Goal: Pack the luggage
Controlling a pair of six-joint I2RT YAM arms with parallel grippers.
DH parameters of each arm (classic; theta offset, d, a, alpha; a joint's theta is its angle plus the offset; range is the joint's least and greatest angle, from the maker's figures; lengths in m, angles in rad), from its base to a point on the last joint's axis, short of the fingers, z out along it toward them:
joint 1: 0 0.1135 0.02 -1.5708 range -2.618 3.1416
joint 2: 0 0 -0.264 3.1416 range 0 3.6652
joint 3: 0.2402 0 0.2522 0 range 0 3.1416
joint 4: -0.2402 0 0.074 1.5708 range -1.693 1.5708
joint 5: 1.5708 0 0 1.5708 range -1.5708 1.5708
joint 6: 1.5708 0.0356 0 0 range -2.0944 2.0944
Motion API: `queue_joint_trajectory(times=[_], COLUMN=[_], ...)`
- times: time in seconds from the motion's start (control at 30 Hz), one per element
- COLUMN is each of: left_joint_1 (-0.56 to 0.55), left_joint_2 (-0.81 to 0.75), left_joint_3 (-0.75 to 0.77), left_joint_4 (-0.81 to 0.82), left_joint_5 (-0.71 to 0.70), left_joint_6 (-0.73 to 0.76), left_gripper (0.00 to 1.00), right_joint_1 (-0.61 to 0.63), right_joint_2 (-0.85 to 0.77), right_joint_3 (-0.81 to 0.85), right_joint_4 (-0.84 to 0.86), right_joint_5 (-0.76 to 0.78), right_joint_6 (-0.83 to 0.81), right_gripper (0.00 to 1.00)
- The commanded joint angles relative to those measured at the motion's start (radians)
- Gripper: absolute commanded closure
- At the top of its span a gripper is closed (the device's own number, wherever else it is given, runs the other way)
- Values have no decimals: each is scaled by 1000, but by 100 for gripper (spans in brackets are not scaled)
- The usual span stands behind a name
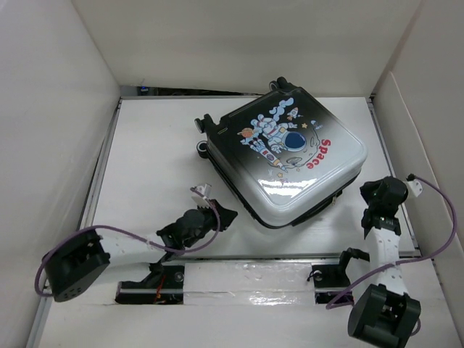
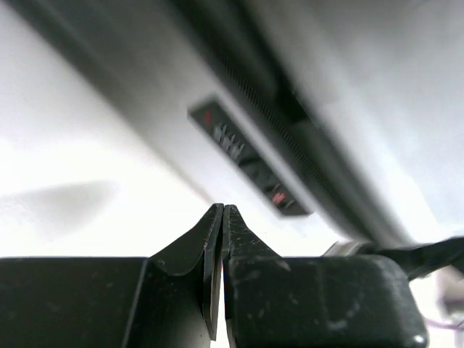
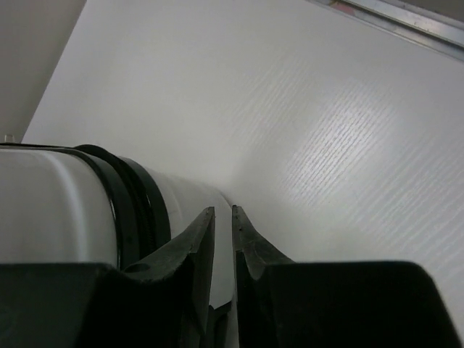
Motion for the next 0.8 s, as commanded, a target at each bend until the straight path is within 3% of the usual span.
queue_joint_trajectory(times=[0.0, 0.1, 0.4, 0.77], left_joint_1=[-77, -110, -185, -185], left_joint_2=[115, 235, 425, 511], left_joint_3=[50, 100, 212, 266], left_joint_4=[125, 191, 272, 279], left_joint_5=[-68, -39, -44, -53], left_joint_6=[55, 62, 55, 32], left_gripper=[100, 100, 100, 100], right_joint_1=[-46, -59, -27, 157], right_joint_2=[34, 137, 404, 737], right_joint_3=[-34, -63, 21, 259], right_joint_4=[118, 228, 390, 596], right_joint_5=[-86, -244, -532, -680], right_joint_6=[56, 65, 18, 16], right_gripper=[75, 69, 69, 69])
